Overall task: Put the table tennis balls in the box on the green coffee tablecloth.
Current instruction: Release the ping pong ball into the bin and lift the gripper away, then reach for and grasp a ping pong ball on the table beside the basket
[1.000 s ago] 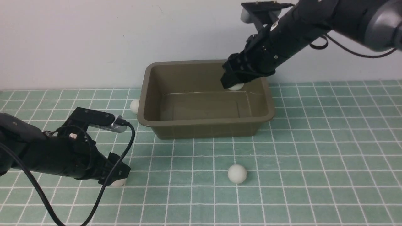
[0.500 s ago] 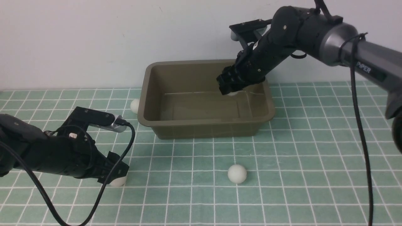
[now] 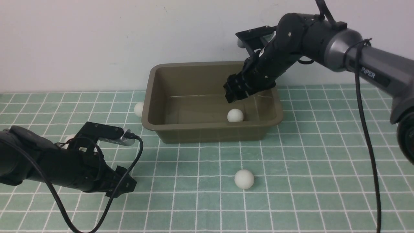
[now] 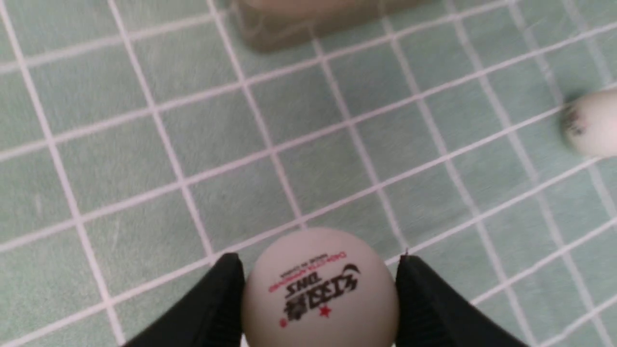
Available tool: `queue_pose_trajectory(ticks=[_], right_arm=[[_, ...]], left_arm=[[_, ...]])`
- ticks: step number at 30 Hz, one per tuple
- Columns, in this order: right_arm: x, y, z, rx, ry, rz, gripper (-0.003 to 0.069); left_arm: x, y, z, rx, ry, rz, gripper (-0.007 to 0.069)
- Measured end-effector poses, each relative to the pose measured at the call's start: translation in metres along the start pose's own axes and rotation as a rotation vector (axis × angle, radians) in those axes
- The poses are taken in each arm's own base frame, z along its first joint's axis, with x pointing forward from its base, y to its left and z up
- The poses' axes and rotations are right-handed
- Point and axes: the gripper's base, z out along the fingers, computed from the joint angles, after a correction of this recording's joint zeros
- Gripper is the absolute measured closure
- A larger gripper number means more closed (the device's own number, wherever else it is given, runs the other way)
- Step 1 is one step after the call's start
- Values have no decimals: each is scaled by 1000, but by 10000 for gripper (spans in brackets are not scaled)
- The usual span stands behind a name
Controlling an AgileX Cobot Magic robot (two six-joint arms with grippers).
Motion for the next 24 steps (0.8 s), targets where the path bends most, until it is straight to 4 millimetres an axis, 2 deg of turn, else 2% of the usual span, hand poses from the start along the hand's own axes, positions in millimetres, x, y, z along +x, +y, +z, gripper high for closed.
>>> queue_pose_trajectory(ticks=[2, 5, 7, 10, 17, 22, 24], right_arm=[[2, 2, -8, 2, 0, 14, 167], [10, 4, -18, 0, 25, 27, 167], [21, 7, -27, -2, 53, 29, 167], [31, 10, -34, -5, 82, 18, 167], [61, 16, -51, -14, 150, 8, 179], [91, 21, -57, -34, 221, 11, 203], [107, 23, -53, -53, 269, 20, 211]], left_arm=[[-9, -10, -19, 20, -54, 12, 272], [-32, -21, -34, 45, -122, 51, 272], [-48, -26, -36, 45, -156, 90, 272], [-61, -31, -32, 44, -173, 128, 272], [-102, -34, 5, 25, -191, 147, 272], [-123, -22, 40, 24, -174, 118, 272], [-129, -16, 54, 24, -164, 119, 272]])
